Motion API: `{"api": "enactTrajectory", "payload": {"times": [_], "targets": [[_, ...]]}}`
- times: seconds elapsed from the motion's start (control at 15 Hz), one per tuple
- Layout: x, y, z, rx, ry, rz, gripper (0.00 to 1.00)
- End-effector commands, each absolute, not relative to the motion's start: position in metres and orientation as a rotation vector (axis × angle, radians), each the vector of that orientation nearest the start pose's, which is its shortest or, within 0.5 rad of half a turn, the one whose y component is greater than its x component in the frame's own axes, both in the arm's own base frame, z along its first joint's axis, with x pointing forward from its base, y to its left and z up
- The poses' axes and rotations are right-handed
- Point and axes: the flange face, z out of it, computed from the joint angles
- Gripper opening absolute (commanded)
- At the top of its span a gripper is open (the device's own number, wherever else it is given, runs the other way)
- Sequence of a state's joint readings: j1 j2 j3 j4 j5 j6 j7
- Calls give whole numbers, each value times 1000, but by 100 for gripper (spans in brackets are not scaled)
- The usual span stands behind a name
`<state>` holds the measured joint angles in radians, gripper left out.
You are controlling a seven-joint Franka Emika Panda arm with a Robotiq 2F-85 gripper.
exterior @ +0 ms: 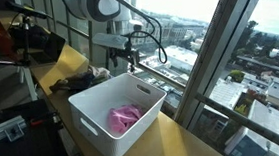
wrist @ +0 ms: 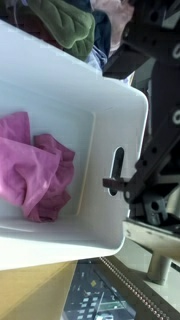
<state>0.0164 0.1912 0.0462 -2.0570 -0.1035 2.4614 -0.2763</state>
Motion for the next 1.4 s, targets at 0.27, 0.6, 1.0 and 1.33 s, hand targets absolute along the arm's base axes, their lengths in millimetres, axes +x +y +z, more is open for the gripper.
{"api": "enactTrajectory", "payload": {"times": [0.27,0.6,1.0,1.33], "targets": [[552,175,279,-3088,-919,-179,100],[543,203,239,-3091,-987,-88,100],[543,194,205,-3106,-988,-7,100],[547,187,195,-3114,-967,7,100]]}}
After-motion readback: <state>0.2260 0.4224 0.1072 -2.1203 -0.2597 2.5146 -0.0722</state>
